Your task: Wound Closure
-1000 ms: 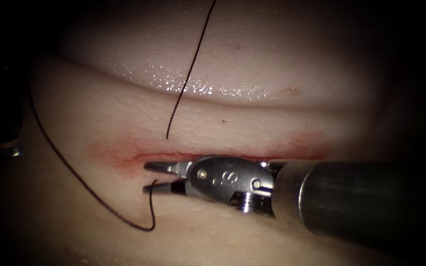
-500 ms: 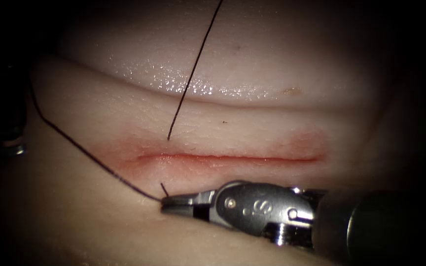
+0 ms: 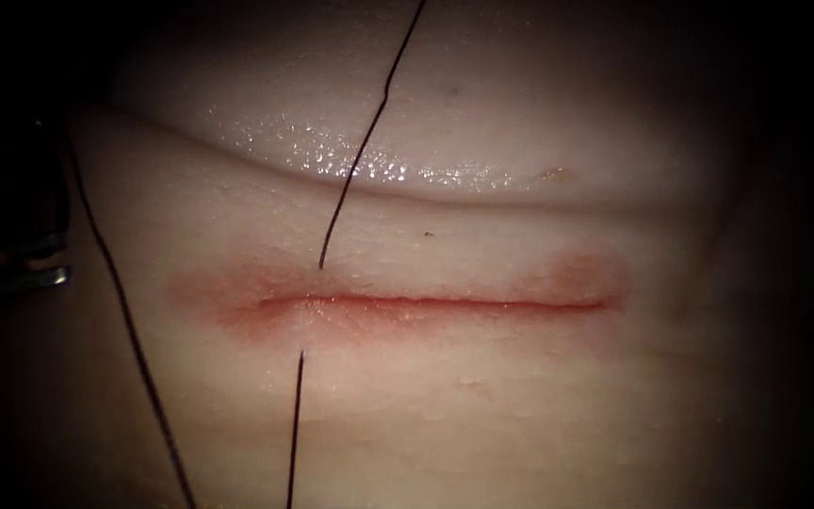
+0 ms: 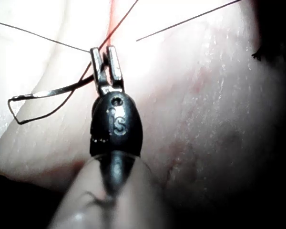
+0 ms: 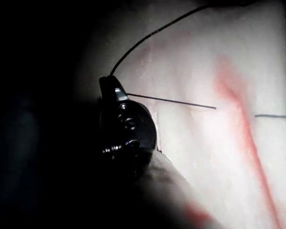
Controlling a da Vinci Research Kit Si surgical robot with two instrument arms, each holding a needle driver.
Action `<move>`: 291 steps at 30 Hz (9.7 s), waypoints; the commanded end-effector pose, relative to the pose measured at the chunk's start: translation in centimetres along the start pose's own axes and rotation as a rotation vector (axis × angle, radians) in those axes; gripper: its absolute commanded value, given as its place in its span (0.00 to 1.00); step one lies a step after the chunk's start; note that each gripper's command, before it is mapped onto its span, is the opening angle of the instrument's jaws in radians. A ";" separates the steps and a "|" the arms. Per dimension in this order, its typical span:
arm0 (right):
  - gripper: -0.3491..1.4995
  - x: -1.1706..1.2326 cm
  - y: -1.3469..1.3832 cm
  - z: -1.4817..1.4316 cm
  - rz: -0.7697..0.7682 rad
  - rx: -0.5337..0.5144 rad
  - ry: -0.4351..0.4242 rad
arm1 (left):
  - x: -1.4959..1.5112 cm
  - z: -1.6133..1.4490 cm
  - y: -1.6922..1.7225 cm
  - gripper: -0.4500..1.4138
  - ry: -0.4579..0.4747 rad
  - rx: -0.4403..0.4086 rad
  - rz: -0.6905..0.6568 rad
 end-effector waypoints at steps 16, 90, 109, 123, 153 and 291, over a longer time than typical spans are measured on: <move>0.95 -0.36 0.93 -0.21 0.052 -0.127 0.081 | -0.10 0.00 0.06 0.00 -0.007 -0.013 0.000; 0.00 0.01 -0.34 -0.02 -0.138 -0.001 -0.034 | -0.19 0.05 0.08 0.00 -0.018 -0.017 0.011; 0.94 -0.35 1.00 -0.40 -0.012 -0.157 0.016 | -0.19 0.05 0.10 0.00 -0.018 -0.026 0.012; 0.96 -0.85 1.64 0.00 -0.006 -0.215 0.021 | -0.19 0.05 0.10 0.00 -0.018 -0.030 0.013; 0.00 -1.44 1.88 0.52 -0.050 -0.144 -0.019 | -0.19 0.05 0.12 0.00 -0.019 -0.033 0.013; 0.76 -0.14 0.39 -0.22 -0.123 -0.014 0.010 | -0.23 0.06 0.17 0.00 -0.031 -0.053 0.022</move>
